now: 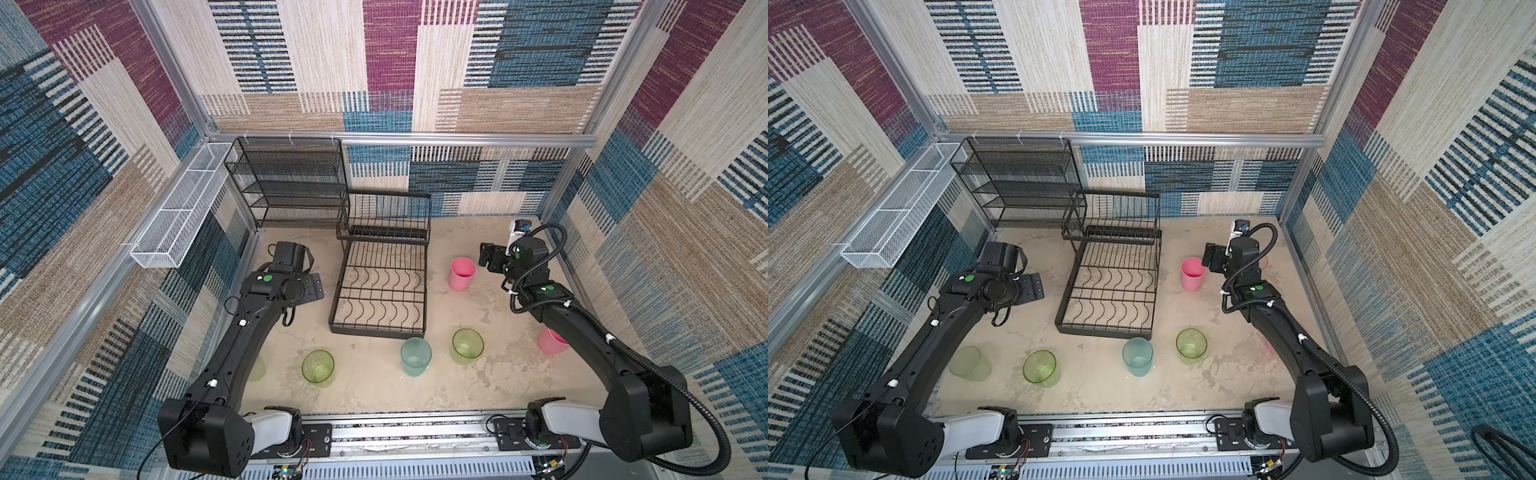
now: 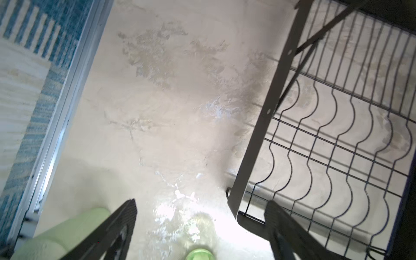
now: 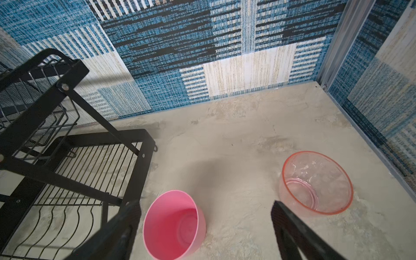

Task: Load the cups into the dish rack
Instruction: 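Reach the left gripper to the near green cup while the right arm moves rackward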

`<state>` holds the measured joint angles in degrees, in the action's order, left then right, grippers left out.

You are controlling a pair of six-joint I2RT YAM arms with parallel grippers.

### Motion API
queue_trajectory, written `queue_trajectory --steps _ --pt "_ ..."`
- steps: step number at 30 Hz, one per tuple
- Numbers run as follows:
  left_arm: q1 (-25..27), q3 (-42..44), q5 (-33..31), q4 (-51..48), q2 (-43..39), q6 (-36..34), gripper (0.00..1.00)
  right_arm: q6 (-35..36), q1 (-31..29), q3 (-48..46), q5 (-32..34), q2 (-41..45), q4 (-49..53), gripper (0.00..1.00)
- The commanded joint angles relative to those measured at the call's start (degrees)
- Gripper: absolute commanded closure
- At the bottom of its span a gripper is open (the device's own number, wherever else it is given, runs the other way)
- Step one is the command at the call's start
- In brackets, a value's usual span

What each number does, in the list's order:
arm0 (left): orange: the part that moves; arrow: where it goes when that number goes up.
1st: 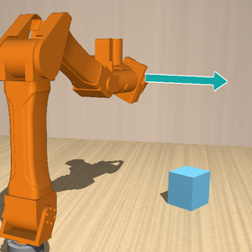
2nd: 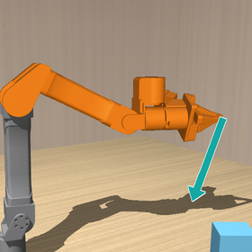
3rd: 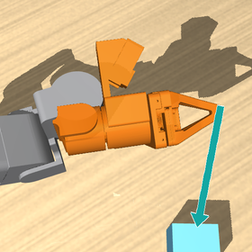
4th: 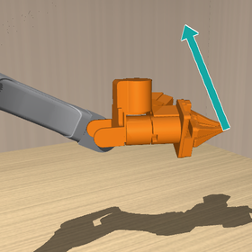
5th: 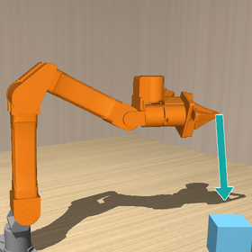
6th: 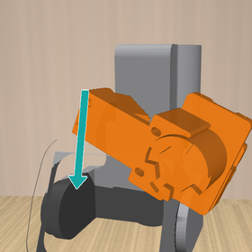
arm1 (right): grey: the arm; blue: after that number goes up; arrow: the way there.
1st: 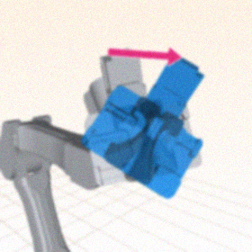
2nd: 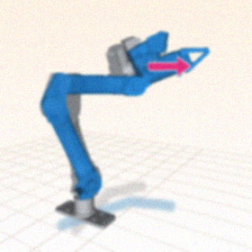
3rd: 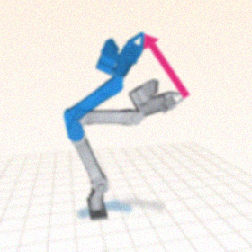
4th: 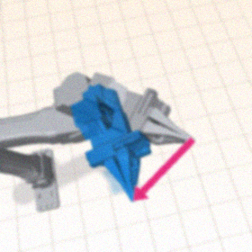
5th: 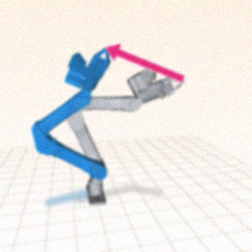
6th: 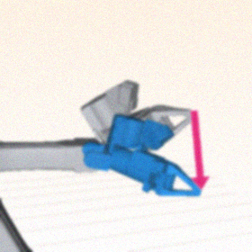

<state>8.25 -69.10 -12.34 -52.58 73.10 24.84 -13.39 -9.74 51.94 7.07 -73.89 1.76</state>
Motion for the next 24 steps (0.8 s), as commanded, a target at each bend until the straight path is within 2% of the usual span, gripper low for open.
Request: queue_trajectory --steps 1,5,8,18,24 --pt "0.0 -4.2 -7.4 -13.9 2.0 12.8 0.04 -0.5 -0.1 0.7 -1.5 -1.4 1.4 0.07" --pt "-0.1 -7.5 -12.6 -25.5 3.1 25.3 0.07 -2.3 -0.1 -0.3 -3.2 -2.0 1.9 0.07" --pt "-1.1 -4.7 -12.5 -25.7 -0.5 29.9 0.1 -2.8 -0.2 -1.3 -5.2 -1.3 1.6 0.08" --pt "-10.0 4.5 -10.1 -24.4 -7.8 31.8 0.15 3.0 -6.3 -7.8 -7.7 8.6 -5.3 0.07" --pt "-14.3 9.6 -6.8 -21.6 -10.1 32.8 0.22 5.8 -10.4 -9.2 -9.7 10.1 -10.2 0.07"
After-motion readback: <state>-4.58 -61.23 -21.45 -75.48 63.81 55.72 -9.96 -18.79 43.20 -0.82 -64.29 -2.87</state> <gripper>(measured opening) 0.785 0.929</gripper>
